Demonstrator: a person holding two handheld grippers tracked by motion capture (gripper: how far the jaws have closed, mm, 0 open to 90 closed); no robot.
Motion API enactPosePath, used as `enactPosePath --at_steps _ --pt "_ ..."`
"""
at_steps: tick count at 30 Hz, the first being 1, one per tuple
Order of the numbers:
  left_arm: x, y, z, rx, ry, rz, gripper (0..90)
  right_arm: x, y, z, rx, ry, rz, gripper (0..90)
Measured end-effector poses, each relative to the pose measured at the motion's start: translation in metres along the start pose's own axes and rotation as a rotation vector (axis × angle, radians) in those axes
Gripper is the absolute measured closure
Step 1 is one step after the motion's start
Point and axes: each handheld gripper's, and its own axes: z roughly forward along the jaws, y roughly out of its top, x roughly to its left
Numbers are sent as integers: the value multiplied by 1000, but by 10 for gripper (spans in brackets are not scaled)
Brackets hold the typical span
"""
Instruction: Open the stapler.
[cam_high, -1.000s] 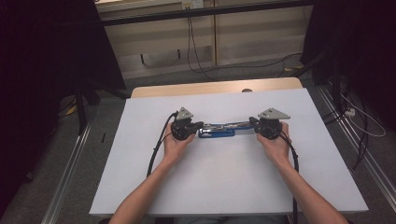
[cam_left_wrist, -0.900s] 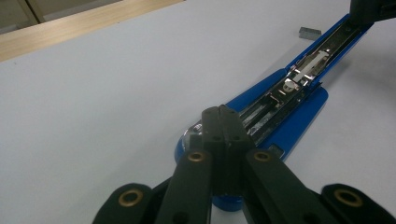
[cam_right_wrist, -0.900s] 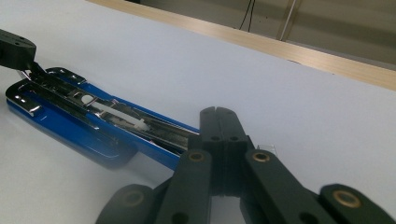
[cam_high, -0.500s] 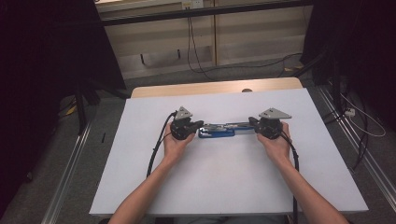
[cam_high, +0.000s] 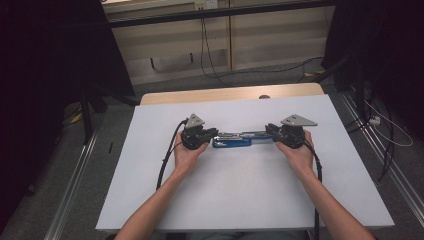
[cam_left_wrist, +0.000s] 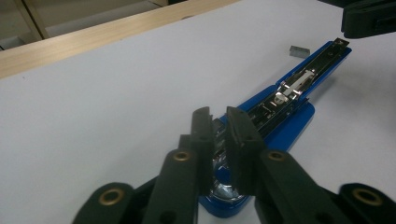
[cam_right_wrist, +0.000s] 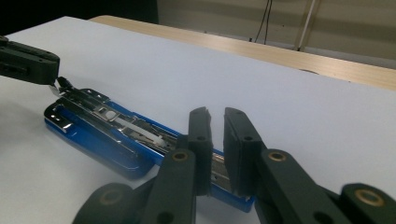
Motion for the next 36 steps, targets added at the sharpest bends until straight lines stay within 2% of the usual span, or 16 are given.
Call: enactPosePath --at_steps 3,4,8,9,10,13,14,16,17,22,25,26,29,30,33,36 --pt "-1 2 -2 -18 21 -15 600 -2 0 -2 0 -4 24 739" --pt "-1 3 -3 -20 35 -28 600 -3 0 -2 0 1 37 732" --pt "-1 4 -7 -33 54 -32 401 -7 -1 -4 -10 8 48 625" --pt "0 4 -7 -32 58 -38 401 -7 -1 -4 -10 8 48 625" --pt "0 4 -7 -24 56 -42 313 -6 -1 -5 -12 14 42 539" --pt "0 3 -9 -4 68 -13 248 -6 0 -6 -15 19 41 459" --pt "-1 3 -11 -8 104 -12 151 -6 0 -7 -21 12 39 382" --pt "0 4 -13 -18 105 -35 76 -6 0 -8 -27 10 46 309" --pt "0 4 -13 -18 105 -35 74 -6 0 -8 -27 10 46 309" --pt "1 2 -23 -26 102 -35 33 -8 0 -13 -35 2 32 118" --pt "0 0 -28 -38 107 -13 34 -9 0 -16 -41 4 31 105" --pt "-1 -2 -32 -43 82 1 42 -10 0 -18 -50 8 40 75" --pt "-2 -3 -36 -41 83 -3 45 -12 0 -20 -53 -2 61 38" --pt "-3 -5 -41 -42 106 8 45 -12 0 -20 -56 -3 62 40" --pt "-3 -7 -44 -48 130 -10 46 -12 1 -21 -59 -11 57 45" --pt "-3 -11 -51 -40 125 -27 49 -11 -1 -22 -39 -13 51 56"
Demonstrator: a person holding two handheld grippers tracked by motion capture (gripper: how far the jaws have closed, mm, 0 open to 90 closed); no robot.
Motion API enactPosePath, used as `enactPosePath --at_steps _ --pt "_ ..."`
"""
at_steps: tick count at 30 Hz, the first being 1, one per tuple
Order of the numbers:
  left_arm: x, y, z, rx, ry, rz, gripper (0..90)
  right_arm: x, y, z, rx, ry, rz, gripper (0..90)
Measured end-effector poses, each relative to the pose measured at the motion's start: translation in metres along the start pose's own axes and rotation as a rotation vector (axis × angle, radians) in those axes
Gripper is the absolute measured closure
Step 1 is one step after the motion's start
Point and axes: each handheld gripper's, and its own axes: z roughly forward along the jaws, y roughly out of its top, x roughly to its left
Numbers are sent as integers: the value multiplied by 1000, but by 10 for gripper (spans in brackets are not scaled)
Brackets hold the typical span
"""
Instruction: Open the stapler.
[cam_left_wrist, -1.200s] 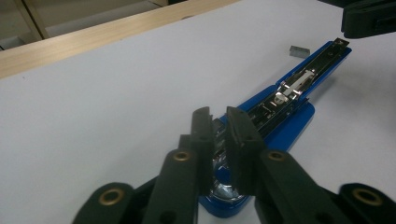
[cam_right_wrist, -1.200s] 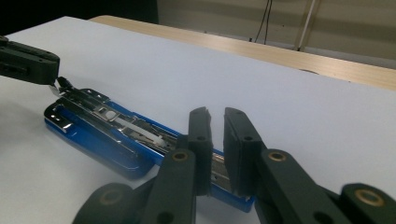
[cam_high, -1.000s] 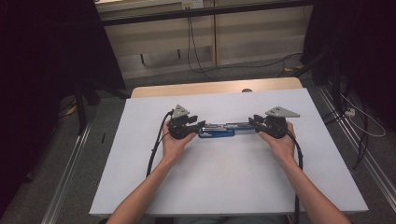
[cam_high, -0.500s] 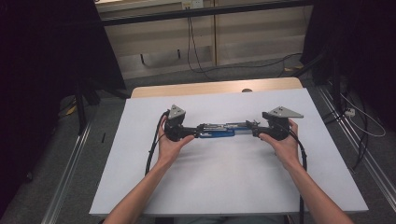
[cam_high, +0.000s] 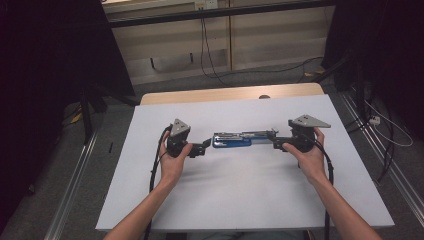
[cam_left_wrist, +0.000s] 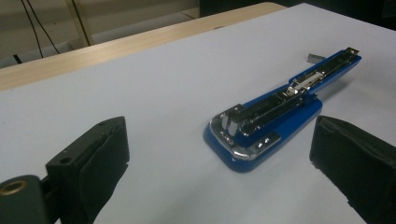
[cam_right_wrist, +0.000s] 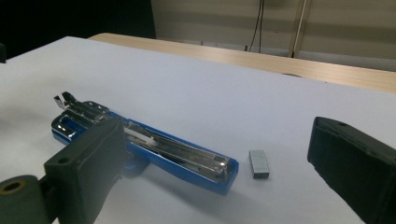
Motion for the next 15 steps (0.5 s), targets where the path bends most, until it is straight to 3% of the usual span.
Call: enactPosePath --at_steps 7,11,15 --pt "0 -10 -18 -13 -1 -7 49 -1 -6 -3 22 6 1 58" --pt "0 -18 -30 -12 17 -1 49 -3 -5 -9 -2 0 -2 56" --pt "0 -21 -44 -40 21 -8 49 -4 -7 -10 -1 0 3 56"
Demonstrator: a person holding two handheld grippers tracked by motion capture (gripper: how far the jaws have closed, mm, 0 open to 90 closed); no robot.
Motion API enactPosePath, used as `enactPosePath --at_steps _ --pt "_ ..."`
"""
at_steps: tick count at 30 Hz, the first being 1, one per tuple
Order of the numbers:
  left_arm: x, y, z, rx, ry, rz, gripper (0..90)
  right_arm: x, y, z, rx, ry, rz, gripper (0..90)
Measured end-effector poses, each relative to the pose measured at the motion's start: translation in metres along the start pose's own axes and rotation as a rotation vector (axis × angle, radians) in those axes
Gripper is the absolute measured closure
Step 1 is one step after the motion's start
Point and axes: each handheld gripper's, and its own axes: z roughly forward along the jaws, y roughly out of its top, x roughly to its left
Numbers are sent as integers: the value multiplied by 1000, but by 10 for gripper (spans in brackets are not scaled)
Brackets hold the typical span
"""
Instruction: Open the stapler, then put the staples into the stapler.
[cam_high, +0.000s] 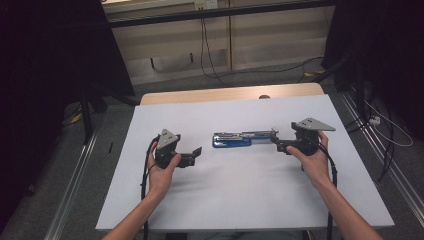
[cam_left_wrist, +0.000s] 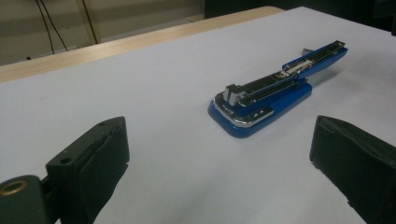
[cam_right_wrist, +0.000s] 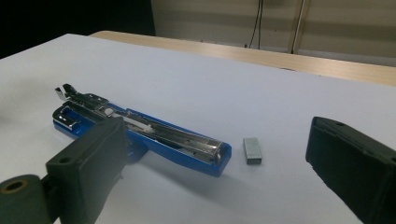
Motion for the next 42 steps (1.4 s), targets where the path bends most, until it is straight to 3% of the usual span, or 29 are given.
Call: enactPosePath --at_steps 4,9,13,16,22,27,32,35,38,42 --pt "0 -5 -15 -16 11 1 49 0 -2 -1 22 7 -5 65" --pt "-4 -13 -32 -25 16 -17 44 1 0 -5 9 -8 -16 71" --pt "-8 -16 -41 -38 21 2 41 1 0 -5 13 -8 -11 65" --pt "-11 -19 -46 -42 39 13 40 1 -1 -4 17 -20 8 52" --pt "-8 -28 -50 -12 54 0 41 -2 -1 0 27 -19 9 73" --pt "-10 -29 -57 -35 55 -22 41 -3 0 3 21 -16 19 89" --pt "-8 -36 -66 -30 52 -31 41 -3 9 7 49 12 10 82" --pt "-9 -43 -72 -17 45 -68 41 -3 14 10 73 21 3 84" --pt "-11 -46 -77 -8 54 -54 41 -3 15 12 85 31 7 89" --pt "-13 -48 -85 -17 63 -39 41 -9 21 14 152 46 12 110"
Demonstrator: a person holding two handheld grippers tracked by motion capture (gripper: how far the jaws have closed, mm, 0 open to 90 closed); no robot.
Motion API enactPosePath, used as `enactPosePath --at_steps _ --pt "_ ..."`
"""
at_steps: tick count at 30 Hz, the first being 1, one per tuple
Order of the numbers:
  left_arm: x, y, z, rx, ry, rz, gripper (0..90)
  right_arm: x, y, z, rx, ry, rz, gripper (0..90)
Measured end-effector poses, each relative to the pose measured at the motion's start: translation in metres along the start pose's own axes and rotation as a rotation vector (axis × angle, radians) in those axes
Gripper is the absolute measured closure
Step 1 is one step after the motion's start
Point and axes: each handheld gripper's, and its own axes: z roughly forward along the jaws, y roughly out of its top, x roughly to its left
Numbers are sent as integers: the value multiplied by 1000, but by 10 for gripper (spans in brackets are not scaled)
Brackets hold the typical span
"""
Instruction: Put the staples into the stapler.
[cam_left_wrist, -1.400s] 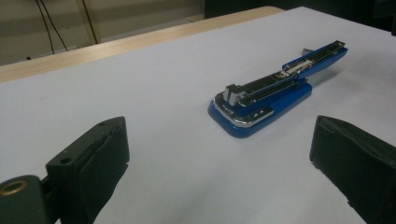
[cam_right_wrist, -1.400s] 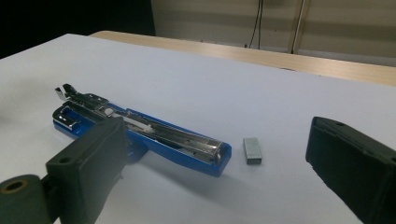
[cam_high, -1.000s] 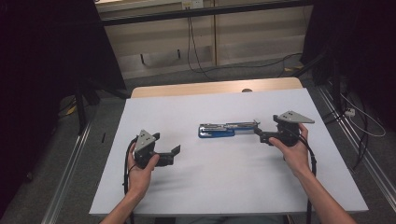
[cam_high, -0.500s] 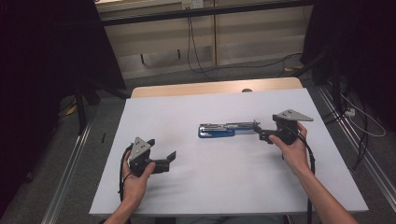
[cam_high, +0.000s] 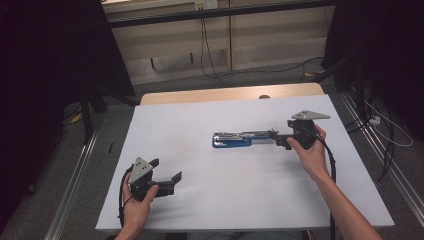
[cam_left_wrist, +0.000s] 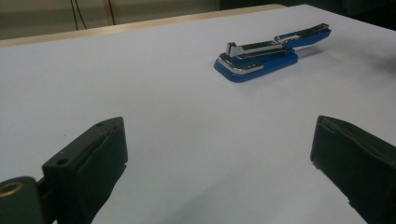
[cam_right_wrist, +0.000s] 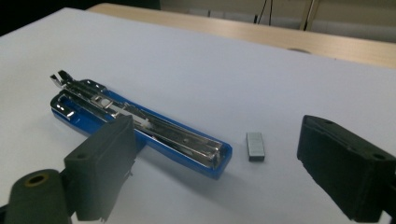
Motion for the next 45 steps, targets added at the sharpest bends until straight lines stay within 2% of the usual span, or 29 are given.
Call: enactPosePath --at_steps 2,5,8,15,17,19,21,23,26,27,32,33,35,36,37,38,39,45 --pt "-2 -2 -4 20 4 42 41 -3 3 -2 2 5 13 110" --pt "-5 -3 -7 20 -9 39 39 -7 5 -4 13 -4 20 110" --pt "-7 -3 -11 12 -10 36 39 -9 5 -2 27 -16 7 109" --pt "-7 0 -11 -10 0 23 40 -11 11 8 69 8 -28 89" --pt "-6 1 -10 -20 -2 16 40 -11 18 13 94 21 -17 96" --pt "-6 2 -8 -20 -4 9 40 -11 19 14 93 24 -10 101" --pt "-5 2 -8 -17 -2 3 40 -11 24 17 103 24 -26 105" --pt "-5 1 -6 -2 12 26 40 -11 30 21 119 19 -38 142" --pt "-3 -1 -3 16 -3 3 40 -13 33 24 135 21 -37 160" --pt "-3 -1 -3 22 1 8 40 -15 37 27 154 16 -47 223" --pt "-3 -1 -5 9 -1 0 40 -20 40 31 171 14 -30 258" --pt "-3 -1 -6 11 0 -1 40 -22 42 33 187 12 -30 301" --pt "-2 -1 -6 10 2 2 40 -24 42 34 192 10 -30 318" --pt "-2 -1 -6 11 0 1 40 -24 43 36 198 3 -39 342" --pt "-2 -1 -6 8 0 -3 40 -27 43 40 226 -1 -50 381" --pt "-2 0 -5 9 1 0 40 -27 43 40 226 -1 -50 381" --pt "-3 0 -5 9 -1 1 40 -30 43 45 260 -3 -55 404" --pt "-3 0 -5 16 -4 7 40 -36 44 51 284 -8 -55 455"
